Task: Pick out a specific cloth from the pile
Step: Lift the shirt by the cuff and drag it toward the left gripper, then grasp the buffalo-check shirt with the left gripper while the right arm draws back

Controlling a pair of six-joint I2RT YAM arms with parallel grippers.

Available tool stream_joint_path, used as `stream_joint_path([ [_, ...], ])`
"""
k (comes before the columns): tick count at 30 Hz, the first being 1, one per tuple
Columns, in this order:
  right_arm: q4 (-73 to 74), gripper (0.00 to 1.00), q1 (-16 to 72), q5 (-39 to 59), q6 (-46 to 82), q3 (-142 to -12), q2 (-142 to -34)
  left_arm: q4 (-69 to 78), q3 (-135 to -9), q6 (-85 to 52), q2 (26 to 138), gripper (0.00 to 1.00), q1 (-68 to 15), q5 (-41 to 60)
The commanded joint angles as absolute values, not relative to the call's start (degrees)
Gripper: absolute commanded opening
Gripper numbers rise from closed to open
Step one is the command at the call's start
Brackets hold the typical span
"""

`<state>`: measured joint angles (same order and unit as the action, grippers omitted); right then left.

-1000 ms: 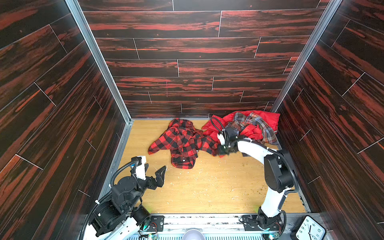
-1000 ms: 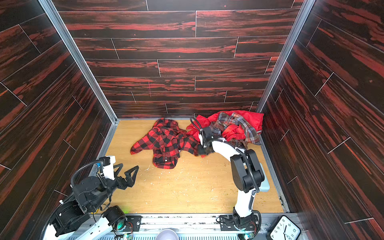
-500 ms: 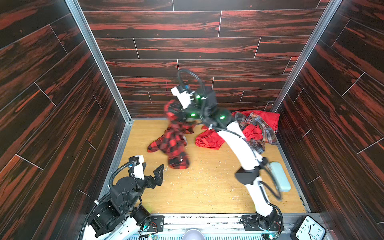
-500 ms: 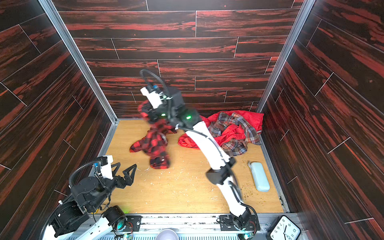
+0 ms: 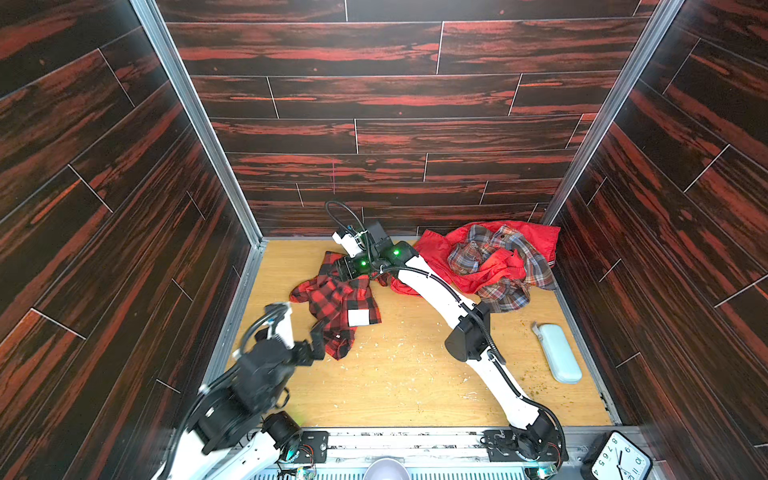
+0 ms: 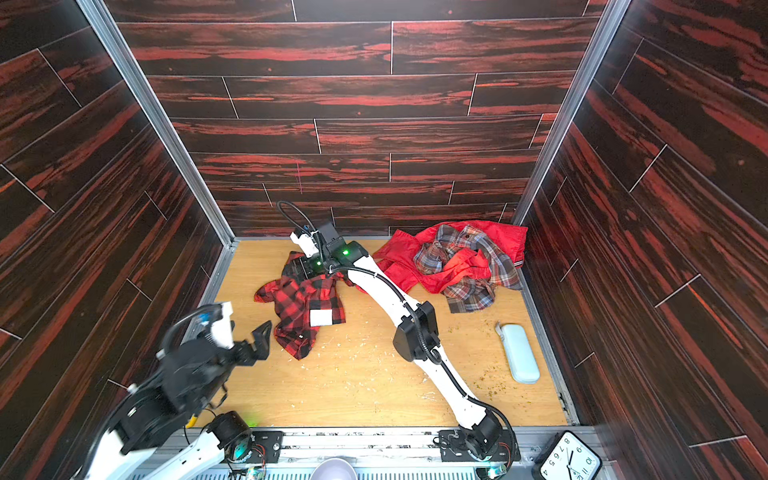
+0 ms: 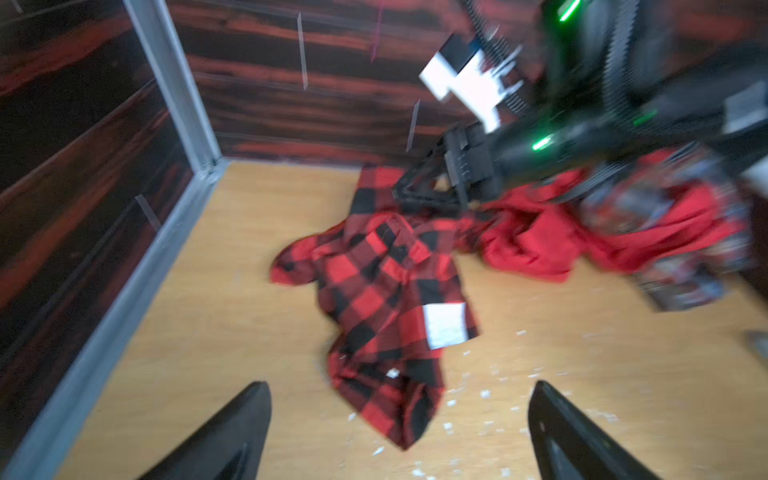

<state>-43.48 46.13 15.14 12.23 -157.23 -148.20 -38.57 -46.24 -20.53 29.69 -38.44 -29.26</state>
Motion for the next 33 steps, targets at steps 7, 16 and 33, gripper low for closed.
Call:
stream_joint_path([
  [7, -34.22, 0.98, 44.05, 0.71, 11.56, -121.19, -120.08, -42.22, -56.79, -19.7, 49.41, 0.99, -35.56, -27.36],
  [16, -20.58, 0.98, 37.27, 0.12, 13.59, -79.52, -88.85, -30.48, -55.97, -20.46, 62.48, 0.99, -23.36, -9.05],
  [33, -21.32, 0.99, 37.92, 3.03, 18.93, -54.13, -62.16, -42.46, -93.78, -12.32, 118.18, 0.99, -15.78, -7.4],
])
